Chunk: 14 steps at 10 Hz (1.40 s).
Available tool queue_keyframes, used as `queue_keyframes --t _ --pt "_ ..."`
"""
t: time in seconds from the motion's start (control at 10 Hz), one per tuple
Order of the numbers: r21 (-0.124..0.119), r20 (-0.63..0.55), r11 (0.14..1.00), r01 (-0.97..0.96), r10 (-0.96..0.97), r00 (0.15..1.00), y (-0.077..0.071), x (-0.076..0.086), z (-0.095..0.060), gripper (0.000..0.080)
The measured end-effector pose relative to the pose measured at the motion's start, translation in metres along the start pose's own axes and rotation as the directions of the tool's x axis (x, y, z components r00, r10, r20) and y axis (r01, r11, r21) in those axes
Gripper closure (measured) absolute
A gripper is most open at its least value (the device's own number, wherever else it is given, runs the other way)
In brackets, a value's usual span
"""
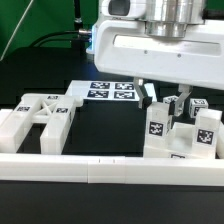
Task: Assemble chair
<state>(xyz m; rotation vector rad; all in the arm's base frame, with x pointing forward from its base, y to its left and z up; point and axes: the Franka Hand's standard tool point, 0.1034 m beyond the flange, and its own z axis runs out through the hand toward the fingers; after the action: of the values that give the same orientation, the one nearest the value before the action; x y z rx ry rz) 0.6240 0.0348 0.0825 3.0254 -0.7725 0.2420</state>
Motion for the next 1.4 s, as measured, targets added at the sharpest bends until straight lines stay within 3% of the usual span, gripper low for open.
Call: queue_keyframes --t 0.4,0.6,0.7,0.8,0.9,1.4 --pt "-0.017 0.012 0.997 -0.071 0.071 0.997 0.006 -0.001 0.0 0.051" --pt "0.009 0.041 0.996 -0.089 0.088 0.995 0.013 0.001 -0.006 0.0258" --pt "0.025 0.066 0.994 -0.107 0.106 0.992 0.016 0.0 -0.012 0.0184" --pt "0.053 0.095 0.992 -0.114 0.108 0.99 0.021 -0.002 -0.018 0.0184" --pt "0.063 0.103 0.991 -0.116 0.109 0.989 0.026 -0.004 -0.021 0.0157" --pt "0.059 0.106 0.992 -0.115 0.109 0.988 0.031 -0.005 -0.02 0.015"
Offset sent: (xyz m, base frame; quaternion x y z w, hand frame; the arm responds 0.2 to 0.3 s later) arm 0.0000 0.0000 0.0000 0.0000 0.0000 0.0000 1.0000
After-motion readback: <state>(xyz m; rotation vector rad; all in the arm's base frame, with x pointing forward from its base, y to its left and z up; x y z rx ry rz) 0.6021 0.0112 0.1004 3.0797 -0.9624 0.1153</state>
